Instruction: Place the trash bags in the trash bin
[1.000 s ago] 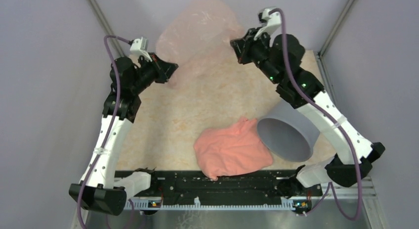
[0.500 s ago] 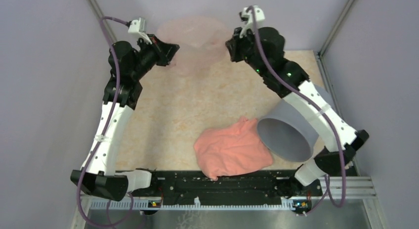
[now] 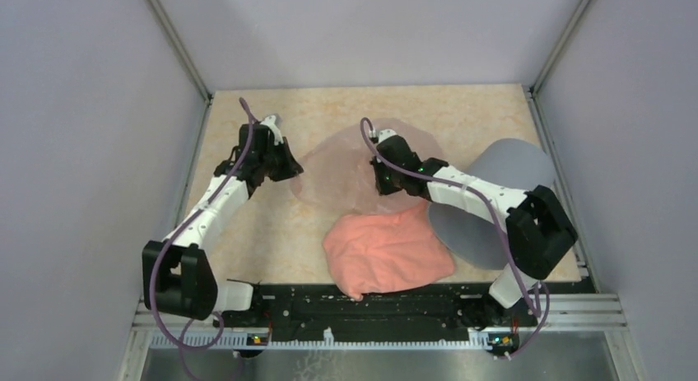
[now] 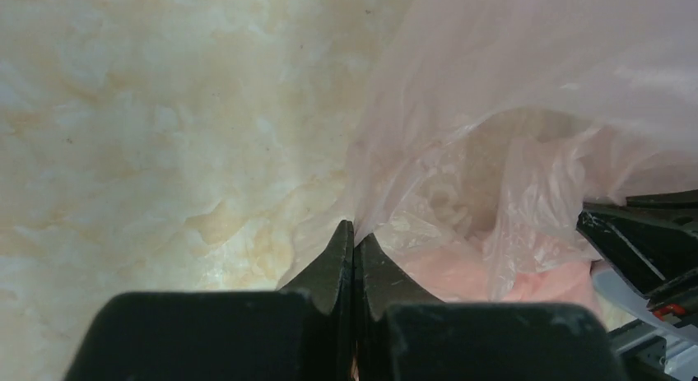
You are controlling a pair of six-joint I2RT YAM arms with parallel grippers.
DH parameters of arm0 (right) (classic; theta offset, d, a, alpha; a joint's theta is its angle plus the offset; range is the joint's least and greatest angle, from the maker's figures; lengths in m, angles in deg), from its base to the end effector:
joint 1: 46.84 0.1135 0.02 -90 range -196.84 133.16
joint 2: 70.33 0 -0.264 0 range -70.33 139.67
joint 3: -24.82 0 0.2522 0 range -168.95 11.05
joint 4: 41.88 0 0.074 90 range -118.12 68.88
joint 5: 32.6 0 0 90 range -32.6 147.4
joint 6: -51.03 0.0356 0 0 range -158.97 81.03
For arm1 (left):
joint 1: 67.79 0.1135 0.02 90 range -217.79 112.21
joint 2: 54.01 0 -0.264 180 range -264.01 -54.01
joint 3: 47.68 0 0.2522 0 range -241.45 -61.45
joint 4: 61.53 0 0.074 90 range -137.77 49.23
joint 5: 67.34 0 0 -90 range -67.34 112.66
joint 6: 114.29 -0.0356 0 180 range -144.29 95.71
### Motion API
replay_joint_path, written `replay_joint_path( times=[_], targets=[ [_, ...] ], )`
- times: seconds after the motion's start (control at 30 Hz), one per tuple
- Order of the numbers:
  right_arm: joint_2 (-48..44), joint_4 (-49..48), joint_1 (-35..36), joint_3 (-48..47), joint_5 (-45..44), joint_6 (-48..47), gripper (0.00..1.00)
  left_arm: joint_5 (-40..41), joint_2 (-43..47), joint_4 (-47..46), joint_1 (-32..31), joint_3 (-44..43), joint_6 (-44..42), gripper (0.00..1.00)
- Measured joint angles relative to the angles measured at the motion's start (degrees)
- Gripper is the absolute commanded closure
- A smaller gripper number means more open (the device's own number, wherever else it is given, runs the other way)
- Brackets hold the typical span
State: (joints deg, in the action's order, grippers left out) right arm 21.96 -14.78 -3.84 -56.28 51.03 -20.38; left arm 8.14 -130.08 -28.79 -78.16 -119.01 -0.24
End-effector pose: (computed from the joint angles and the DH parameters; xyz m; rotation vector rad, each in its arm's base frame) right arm 0.2688 0.2452 0.2606 -0.4207 2.2350 0.4554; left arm 0.2874 -0.0617 0.2829 -0.1284 2.2664 -0.6064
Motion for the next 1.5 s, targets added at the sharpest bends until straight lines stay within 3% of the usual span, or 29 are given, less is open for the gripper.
replay_joint_path(
  times=[0.1,0.17,0.33,0.5,0.63,0.8,0.97,1.07,1.23,1.5],
  targets=[
    [0.11,8.81,0.0,-0.9,0.2,-0.07,1.0,1.27,2.23,3.1,0.02,-0.22,-0.17,1.0],
    [-0.79,11.8,0.0,-7.87,0.04,-0.63,1.0,2.34,4.85,3.72,0.02,-3.19,-0.31,1.0],
    [-4.52,11.26,0.39,-27.89,0.02,-2.49,1.0,5.49,11.78,1.6,0.02,-16.65,-1.55,1.0],
    [-10.43,10.14,1.09,-35.43,1.09,-3.17,1.0,6.99,18.49,-0.85,0.02,-21.44,-2.16,1.0],
    [-10.38,11.17,1.11,-35.3,2.45,-3.15,0.99,8.02,20.5,-0.83,0.02,-20.94,-2.47,1.0],
    [-6.6,14.6,1.14,-30.69,4.63,-2.97,0.87,9.18,20.41,-0.57,0.02,-16.5,-2.56,1.0],
    [-4.04,17.79,1.14,-27.8,6.29,-2.89,0.42,10.82,20.46,0.28,0.02,-10.84,-2.51,1.0],
    [-4.04,17.86,1.36,-26.38,6.91,-2.89,0.28,13.18,20.44,0.39,0.02,-7.78,-2.6,1.0],
    [-5.35,17.66,2.29,-21.44,6.95,-3.23,0.22,18.51,19.45,1.01,0.15,-3.43,-2.97,1.0],
    [-10.23,17.29,5.03,-7.89,5.77,-2.43,0.21,22.34,17.94,1.18,0.87,-0.24,-2.89,1.0]
  ],
)
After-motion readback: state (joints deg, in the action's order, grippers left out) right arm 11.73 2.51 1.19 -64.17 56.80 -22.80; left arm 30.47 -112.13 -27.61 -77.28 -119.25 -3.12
